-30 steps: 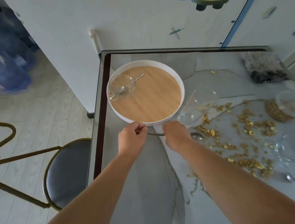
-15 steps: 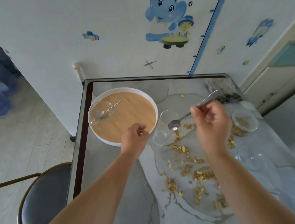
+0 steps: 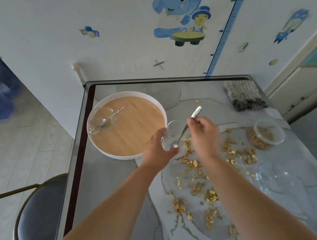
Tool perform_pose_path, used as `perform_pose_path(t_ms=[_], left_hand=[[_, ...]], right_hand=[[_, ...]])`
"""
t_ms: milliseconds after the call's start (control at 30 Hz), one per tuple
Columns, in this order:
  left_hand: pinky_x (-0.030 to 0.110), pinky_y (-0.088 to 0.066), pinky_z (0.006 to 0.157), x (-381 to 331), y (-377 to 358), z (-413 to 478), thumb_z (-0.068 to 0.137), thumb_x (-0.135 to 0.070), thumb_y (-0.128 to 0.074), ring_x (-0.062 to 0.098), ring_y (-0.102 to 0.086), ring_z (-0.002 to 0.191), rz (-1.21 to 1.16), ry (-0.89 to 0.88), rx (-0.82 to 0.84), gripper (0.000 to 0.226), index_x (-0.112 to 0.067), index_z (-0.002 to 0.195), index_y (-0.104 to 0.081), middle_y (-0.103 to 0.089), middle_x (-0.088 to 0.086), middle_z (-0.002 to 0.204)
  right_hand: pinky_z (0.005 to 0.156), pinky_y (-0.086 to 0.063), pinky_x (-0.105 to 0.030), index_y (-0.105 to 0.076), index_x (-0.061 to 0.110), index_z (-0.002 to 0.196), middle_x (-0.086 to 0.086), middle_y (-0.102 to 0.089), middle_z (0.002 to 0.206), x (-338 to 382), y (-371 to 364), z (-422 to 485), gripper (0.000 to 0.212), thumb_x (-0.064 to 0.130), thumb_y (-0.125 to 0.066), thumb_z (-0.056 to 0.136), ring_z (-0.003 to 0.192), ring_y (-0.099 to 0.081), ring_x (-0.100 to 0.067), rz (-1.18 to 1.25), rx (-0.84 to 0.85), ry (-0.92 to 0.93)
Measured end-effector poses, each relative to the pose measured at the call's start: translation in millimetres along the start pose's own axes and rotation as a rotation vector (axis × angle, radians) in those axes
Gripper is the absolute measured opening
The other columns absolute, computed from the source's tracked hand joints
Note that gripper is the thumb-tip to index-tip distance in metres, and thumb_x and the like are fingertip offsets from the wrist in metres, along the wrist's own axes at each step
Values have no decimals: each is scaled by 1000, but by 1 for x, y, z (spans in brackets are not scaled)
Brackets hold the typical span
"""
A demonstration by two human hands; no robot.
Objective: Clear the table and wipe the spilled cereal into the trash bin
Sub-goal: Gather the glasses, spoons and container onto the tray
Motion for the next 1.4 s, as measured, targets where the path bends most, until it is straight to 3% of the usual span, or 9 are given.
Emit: perform_pose_path(t_ms=[367, 433, 533, 667, 767, 867, 1033, 1200, 1400], left_hand=[[27, -39, 88, 10, -15, 12, 77, -35, -72, 20, -50, 118, 37, 42, -7, 64, -23, 131, -40, -56, 0, 125], [27, -39, 87, 11, -14, 9, 76, -34, -73, 19, -50, 119, 9, 48, -10, 66, -24, 132, -40, -55, 0, 126], [24, -38, 85, 12, -8, 3, 76, -34, -74, 18, -50, 119, -4, 73, -38, 66, -25, 132, -40, -56, -1, 127], [23, -42, 84, 5, -1, -3, 72, -39, -75, 15, -55, 113, -19, 40, -67, 64, -29, 128, -45, -61, -6, 120], [26, -46, 88, -7, 22, -6, 70, -44, -76, 10, -56, 110, -69, 8, -138, 68, -29, 129, -47, -63, -9, 117], [28, -47, 91, -12, 53, 1, 65, -52, -75, 7, -57, 109, -46, 1, -205, 73, -33, 130, -46, -64, -11, 117], [34, -49, 92, 11, 100, 16, 64, -48, -78, 11, -60, 108, -44, 87, -310, 73, -34, 129, -47, -65, -9, 115], [37, -45, 97, 58, 132, 22, 66, -39, -79, 18, -57, 114, -61, 199, -367, 67, -22, 124, -50, -63, 0, 120], [25, -41, 90, 90, 153, 22, 72, -37, -76, 17, -55, 116, -42, 253, -379, 69, -27, 133, -46, -60, 2, 125]], right_hand=[[56, -36, -19, -59, 17, 76, 11, -54, 62, -24, -18, 3, 8, 23, -60, 82, 55, -46, -2, 110, 79, -103], [63, -45, -23, -61, 19, 90, 11, -61, 75, -37, -18, -5, 7, 17, -58, 84, 67, -56, -3, 243, 124, -151], [90, -50, -37, -57, 25, 115, 8, -64, 111, -54, -27, -19, 33, 13, -51, 86, 104, -59, -8, 277, 297, -189], [78, -50, -34, -61, 25, 102, 11, -65, 88, -30, -38, -27, 29, 20, -54, 74, 86, -60, -4, 269, 462, -39], [92, -50, -43, -63, 30, 101, 4, -67, 100, -4, -43, -24, 28, 23, -59, 74, 104, -61, -16, 296, 496, 17], [91, -50, -44, -65, 34, 97, 2, -69, 96, 24, -53, -16, 27, 23, -62, 72, 101, -63, -18, 349, 509, 36], [84, -49, -47, -61, 18, 87, -7, -57, 81, 51, -108, -5, 25, 27, -63, 64, 81, -57, -21, 304, 628, 14], [68, -39, -31, -57, 9, 84, 3, -50, 68, 55, -170, -13, 21, 22, -61, 67, 65, -46, -11, 195, 760, -27], [86, -49, -32, -65, 24, 93, 7, -70, 90, 56, -214, -25, 21, 20, -60, 73, 86, -62, -7, 159, 852, -4]])
Point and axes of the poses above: each hand's wrist, its own z-axis towards the middle knuckle, its own y-axis out of the back of the hand, x = y × z, the point moved 10 cm from there along z, towards the middle knuckle
